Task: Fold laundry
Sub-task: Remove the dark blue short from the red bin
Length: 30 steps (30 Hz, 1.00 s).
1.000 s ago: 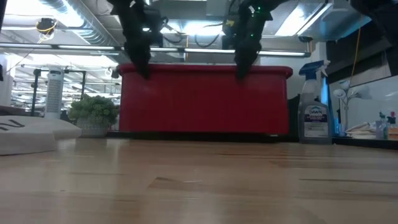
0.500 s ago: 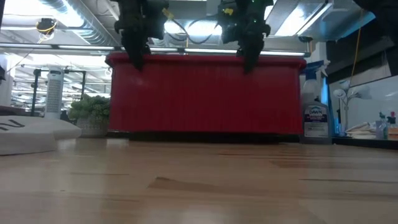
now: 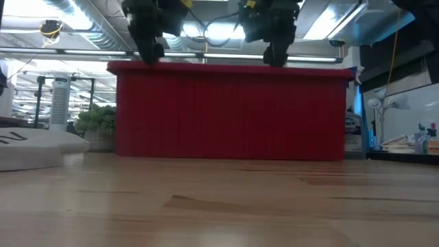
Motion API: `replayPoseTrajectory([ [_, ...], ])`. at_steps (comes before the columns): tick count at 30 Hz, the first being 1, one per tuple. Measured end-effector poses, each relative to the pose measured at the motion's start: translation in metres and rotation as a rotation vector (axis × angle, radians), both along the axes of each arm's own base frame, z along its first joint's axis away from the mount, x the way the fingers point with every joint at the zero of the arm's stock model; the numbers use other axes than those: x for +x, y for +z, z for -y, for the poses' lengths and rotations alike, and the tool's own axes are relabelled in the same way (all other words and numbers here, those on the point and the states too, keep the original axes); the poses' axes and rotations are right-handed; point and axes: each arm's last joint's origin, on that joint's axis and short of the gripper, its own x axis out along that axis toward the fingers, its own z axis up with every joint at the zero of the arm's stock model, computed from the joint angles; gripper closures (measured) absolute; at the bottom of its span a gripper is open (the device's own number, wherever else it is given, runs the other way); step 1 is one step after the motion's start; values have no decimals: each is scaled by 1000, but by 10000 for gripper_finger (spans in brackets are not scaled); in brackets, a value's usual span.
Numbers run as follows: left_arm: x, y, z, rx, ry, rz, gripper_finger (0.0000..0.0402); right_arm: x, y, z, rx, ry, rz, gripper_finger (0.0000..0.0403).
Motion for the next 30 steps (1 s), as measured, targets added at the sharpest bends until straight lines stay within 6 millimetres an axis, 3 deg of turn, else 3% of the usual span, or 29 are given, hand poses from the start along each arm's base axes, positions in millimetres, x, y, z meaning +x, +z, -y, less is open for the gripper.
replayPoseTrajectory([
  [5,-3,6,5,18,26,18,223,-6,11,-4,-22,7,30,144],
  [12,-20,36,12,89,112,190,220,-25,52,-6,-217,-26,220,190],
  [16,-30,67,15,212,165,436,220,-25,78,12,-493,-137,420,216],
  [19,-38,96,16,361,225,661,220,-20,89,36,-631,-232,552,230],
  [22,-46,122,18,503,271,843,220,-10,84,67,-725,-266,619,231],
  [24,-49,130,18,576,283,892,219,-5,70,89,-793,-259,574,224],
  [30,-52,131,15,619,307,869,219,-1,17,163,-908,-336,433,180],
])
